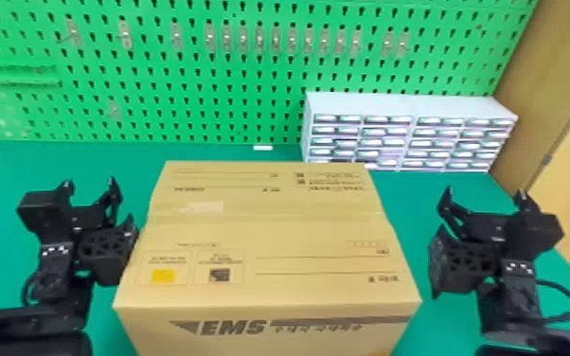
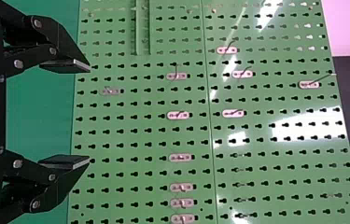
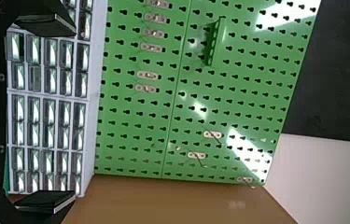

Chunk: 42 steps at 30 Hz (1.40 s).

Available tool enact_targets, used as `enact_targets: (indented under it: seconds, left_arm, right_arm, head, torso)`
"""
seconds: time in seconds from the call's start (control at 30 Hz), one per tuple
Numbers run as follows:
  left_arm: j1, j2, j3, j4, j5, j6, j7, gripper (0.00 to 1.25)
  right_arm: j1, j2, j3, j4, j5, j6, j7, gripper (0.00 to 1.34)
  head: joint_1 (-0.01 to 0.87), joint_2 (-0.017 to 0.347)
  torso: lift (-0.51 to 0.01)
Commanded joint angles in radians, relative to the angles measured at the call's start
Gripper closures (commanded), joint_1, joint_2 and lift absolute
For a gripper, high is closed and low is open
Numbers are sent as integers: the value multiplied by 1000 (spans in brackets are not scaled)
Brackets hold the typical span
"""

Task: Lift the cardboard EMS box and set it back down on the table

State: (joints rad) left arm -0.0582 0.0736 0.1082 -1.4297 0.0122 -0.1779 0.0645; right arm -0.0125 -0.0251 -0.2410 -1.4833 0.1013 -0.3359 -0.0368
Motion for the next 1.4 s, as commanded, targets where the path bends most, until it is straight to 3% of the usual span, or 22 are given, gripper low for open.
enact_targets:
  seconds: [0.0,0.2,0.87,1.37]
  left_arm:
    - [0,0,-1,0,-2,0,-2,547]
    - [0,0,1,0,-2,0,-2,545]
    - [-3,0,1,0,-2,0,-3,545]
    - [-3,0,1,0,-2,0,-8,545]
  right_arm:
    - [-1,-1,0,1,3,0,0,76]
    - [0,-4,9,1,-22,-9,0,76]
    - [-1,1,2,6,26,-29,-12,76]
    - [0,1,6,6,28,-25,-32,76]
  head:
    - [678,-14]
    - [678,-14]
    - [678,-14]
    - [678,-14]
  torso:
    - [0]
    - [0]
    - [0]
    - [-31]
